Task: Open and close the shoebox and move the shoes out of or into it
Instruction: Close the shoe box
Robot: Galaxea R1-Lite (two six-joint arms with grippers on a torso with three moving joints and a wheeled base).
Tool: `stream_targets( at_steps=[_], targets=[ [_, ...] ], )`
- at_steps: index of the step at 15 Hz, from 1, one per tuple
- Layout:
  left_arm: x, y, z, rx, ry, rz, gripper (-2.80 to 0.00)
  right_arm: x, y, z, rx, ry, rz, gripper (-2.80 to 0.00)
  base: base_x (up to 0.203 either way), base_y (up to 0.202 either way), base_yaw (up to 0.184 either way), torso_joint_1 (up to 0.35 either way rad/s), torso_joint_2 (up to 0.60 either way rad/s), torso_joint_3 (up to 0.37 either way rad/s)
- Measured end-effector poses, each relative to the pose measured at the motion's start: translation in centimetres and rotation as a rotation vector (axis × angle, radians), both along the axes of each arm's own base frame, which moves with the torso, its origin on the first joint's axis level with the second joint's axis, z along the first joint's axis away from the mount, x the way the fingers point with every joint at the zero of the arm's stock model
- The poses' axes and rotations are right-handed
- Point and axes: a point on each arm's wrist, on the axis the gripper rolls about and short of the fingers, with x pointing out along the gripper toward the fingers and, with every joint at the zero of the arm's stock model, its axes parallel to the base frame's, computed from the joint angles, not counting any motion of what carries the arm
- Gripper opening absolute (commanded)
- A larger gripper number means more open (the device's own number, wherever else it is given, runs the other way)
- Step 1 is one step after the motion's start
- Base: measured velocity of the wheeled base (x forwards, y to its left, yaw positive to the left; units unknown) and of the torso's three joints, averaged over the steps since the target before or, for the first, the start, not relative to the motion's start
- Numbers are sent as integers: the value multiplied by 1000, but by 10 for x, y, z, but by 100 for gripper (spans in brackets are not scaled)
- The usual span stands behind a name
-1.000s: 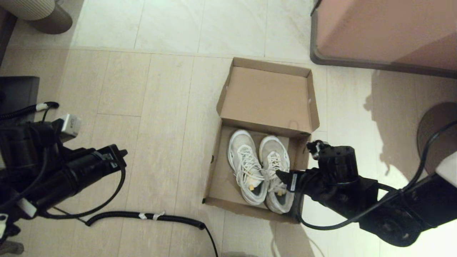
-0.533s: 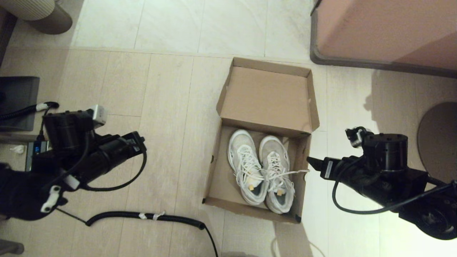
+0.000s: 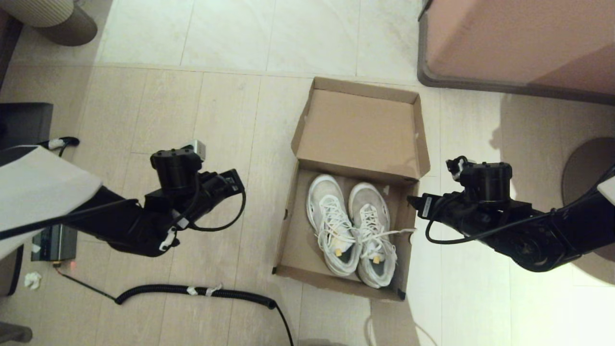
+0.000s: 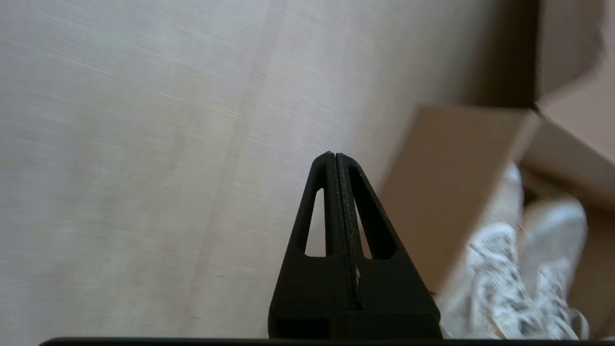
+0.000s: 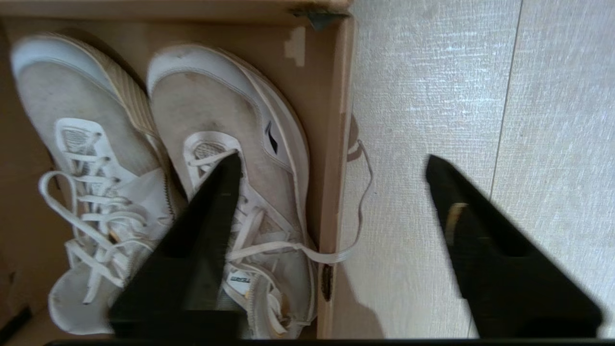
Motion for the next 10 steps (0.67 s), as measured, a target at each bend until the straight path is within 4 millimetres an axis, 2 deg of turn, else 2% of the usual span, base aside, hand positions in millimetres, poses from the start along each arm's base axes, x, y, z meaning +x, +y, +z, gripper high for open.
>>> stream_targets(
  at_steps=[3,6,8,10],
  targets=[
    [-3,-13,-7,14,21,0,-280,-14,-5,-9,-8,48,-2,-280,0,0,0,0,0,0],
    [-16,-12,-12,30,55,9,-280,-57,-12,-19,15,132,21,-280,0,0,0,0,0,0],
    [-23,-10,-9,31,55,10,-280,-82,-18,-32,16,194,35,-280,0,0,0,0,0,0],
    [-26,-9,-2,27,40,10,-280,-90,-20,-45,11,225,38,-280,0,0,0,0,0,0]
  ],
)
